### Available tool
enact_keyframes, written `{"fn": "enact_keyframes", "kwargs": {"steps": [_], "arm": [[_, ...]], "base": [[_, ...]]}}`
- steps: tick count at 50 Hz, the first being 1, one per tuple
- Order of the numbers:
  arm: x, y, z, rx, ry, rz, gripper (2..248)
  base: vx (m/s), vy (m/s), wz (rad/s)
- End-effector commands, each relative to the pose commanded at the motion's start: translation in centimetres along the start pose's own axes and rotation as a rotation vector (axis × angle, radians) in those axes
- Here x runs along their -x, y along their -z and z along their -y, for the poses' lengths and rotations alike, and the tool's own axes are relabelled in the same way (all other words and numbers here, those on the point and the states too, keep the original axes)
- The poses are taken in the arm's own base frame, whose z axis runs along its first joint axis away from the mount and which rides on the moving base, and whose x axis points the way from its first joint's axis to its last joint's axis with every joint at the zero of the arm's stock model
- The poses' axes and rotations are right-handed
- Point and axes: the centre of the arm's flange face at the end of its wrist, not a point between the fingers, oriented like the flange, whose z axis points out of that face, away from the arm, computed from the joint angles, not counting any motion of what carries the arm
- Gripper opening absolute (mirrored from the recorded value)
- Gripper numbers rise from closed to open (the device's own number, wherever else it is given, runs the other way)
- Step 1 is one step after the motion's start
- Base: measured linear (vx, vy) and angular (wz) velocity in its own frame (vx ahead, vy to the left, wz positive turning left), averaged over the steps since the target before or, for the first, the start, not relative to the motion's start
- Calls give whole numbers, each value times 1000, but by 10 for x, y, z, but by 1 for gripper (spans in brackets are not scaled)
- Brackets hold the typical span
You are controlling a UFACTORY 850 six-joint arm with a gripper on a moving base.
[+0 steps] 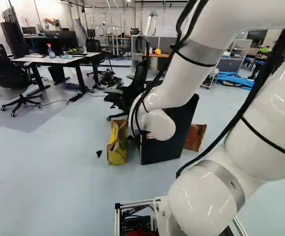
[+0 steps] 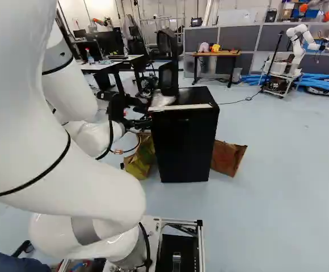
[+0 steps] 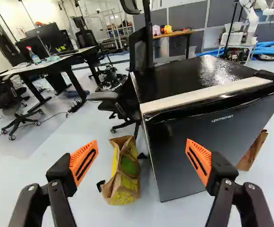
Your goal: Grab a drink from the fridge
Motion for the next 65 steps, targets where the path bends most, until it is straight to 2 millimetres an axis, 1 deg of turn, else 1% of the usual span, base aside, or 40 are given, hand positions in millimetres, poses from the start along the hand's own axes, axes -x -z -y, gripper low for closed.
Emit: {"fn": "enact_keyframes", "kwargs": {"steps": [36,49,65], "arm": [[33,-13,29,95,-14,21,247],[43,-25,43,139,-13,7,247],[55,-46,60,203,-15,-21,247]], "base": [[0,0,0],[0,0,0],[0,0,0]]}}
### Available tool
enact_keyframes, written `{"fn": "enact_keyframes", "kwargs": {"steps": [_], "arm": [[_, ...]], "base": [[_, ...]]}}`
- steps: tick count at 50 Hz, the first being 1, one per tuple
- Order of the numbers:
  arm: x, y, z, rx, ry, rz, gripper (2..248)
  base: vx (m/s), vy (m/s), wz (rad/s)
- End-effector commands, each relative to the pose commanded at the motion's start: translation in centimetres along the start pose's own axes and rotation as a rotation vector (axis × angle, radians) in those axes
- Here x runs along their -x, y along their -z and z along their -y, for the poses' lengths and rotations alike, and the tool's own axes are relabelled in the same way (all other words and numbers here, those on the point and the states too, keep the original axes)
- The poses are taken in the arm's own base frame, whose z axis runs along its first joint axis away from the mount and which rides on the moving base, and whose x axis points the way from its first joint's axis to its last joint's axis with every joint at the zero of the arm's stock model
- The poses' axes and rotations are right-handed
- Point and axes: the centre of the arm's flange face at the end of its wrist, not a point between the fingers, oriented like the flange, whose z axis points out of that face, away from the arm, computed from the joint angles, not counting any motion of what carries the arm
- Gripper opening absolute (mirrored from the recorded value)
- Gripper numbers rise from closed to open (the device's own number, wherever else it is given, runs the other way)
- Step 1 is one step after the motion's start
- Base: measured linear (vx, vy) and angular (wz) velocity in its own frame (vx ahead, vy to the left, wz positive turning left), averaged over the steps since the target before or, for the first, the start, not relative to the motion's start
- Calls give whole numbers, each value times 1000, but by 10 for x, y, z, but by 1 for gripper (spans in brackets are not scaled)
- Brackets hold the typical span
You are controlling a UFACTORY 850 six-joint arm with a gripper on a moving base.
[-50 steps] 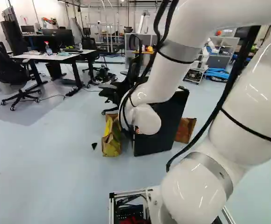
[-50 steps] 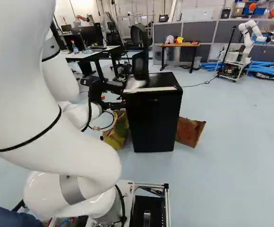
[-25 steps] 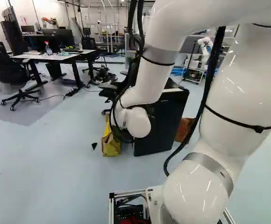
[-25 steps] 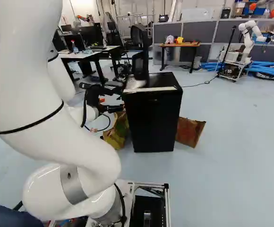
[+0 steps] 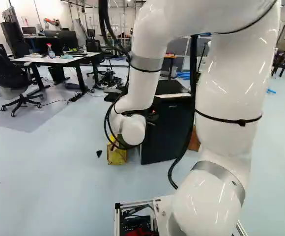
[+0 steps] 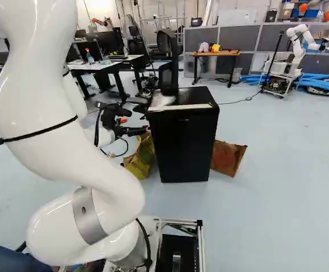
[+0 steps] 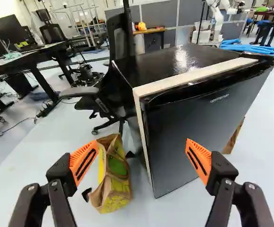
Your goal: Grab a drink from the fridge
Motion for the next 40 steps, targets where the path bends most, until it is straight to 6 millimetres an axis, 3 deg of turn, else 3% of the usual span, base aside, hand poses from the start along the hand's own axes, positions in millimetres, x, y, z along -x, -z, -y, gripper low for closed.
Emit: {"fn": "enact_keyframes", "kwargs": {"steps": [40], "arm": [[38,-42,47,183,-18,-103,247]], "base": [[0,0,0]]}}
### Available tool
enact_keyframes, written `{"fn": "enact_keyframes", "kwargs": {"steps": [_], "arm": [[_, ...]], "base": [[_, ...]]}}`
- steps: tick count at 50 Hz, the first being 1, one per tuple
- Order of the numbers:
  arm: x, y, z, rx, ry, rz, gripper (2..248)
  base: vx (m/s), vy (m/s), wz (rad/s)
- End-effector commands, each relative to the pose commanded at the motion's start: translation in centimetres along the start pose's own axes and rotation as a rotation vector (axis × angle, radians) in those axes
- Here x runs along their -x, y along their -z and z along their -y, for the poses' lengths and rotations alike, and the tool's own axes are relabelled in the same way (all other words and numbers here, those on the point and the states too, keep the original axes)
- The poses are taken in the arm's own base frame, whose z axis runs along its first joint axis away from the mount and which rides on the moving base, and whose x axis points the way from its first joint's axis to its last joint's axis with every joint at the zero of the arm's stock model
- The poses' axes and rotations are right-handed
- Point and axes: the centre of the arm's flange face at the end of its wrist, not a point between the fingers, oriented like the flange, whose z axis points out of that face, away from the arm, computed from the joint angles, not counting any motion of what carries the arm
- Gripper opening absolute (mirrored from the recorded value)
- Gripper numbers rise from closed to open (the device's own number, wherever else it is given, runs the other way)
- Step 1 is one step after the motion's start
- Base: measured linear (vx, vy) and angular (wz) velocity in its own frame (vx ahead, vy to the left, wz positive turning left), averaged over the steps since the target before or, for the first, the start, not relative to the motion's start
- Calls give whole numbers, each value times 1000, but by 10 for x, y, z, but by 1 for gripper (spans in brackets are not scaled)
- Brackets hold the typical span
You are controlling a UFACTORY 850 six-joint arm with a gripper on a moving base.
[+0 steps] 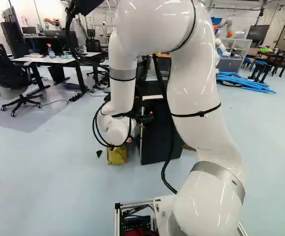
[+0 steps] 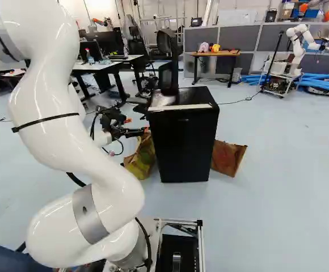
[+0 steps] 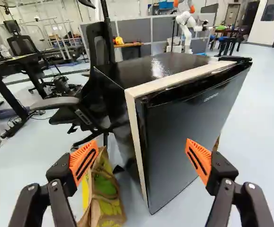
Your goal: Grab a drink from the fridge
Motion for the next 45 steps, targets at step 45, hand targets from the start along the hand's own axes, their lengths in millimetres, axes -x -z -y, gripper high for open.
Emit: {"fn": "enact_keyframes", "kwargs": {"steps": [45], "arm": [[3,-28,28,157,-77,-89,247]], "base": [[0,0,0]]}}
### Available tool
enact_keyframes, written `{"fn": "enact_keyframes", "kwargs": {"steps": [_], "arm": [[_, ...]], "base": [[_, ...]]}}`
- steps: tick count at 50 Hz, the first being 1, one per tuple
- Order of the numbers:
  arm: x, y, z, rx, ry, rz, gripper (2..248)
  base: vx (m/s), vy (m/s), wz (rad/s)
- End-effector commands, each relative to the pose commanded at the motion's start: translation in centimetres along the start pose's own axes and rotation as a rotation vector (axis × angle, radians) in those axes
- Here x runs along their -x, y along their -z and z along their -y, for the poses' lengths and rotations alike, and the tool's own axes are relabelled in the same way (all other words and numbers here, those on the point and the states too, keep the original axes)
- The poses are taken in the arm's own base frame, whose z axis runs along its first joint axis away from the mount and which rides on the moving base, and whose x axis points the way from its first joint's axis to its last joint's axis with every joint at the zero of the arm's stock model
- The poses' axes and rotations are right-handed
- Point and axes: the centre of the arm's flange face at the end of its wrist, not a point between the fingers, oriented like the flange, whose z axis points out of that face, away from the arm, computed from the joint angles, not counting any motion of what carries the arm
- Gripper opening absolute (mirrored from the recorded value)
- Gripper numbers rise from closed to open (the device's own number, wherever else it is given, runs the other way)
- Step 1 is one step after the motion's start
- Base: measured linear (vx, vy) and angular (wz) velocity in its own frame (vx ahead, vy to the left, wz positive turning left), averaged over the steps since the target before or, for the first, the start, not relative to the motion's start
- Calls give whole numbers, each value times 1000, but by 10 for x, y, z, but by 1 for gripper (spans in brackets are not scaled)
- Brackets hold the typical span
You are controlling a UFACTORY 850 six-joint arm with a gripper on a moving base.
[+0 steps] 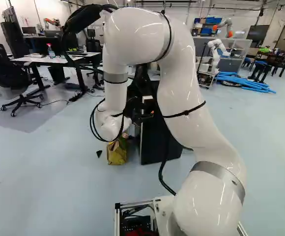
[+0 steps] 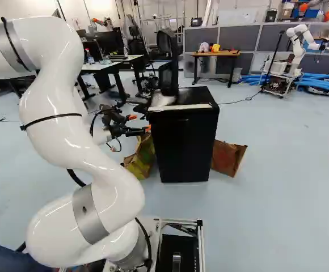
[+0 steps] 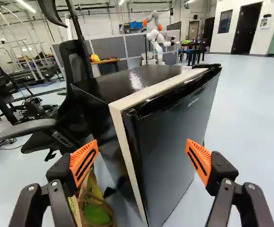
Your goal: Grab a drink from the fridge
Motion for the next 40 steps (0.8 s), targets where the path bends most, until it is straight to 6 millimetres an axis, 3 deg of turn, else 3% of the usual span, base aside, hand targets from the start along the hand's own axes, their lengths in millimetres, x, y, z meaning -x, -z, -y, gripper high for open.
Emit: {"fn": "enact_keyframes", "kwargs": {"steps": [40], "arm": [[-6,-28,-7,61,-19,-10,247]], "base": [[0,0,0]]}}
